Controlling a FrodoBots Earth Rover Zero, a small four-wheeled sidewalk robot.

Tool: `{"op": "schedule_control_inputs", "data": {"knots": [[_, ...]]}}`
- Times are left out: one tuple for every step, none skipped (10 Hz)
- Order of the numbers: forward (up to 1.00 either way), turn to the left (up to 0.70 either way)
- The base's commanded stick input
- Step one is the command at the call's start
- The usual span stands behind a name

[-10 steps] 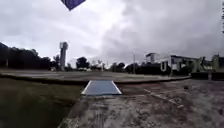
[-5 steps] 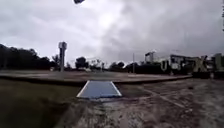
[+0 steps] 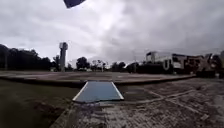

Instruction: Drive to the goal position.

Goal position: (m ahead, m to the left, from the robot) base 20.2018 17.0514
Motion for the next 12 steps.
{"op": "schedule_control_inputs", "data": {"knots": [[0.50, 0.00], [0.50, 0.00], [0.50, 0.00], [0.50, 0.00], [0.50, 0.00], [0.50, 0.00], [0.50, 0.00], [0.50, 0.00], [0.50, 0.00], [0.50, 0.00], [0.50, 0.00], [0.50, 0.00]]}}
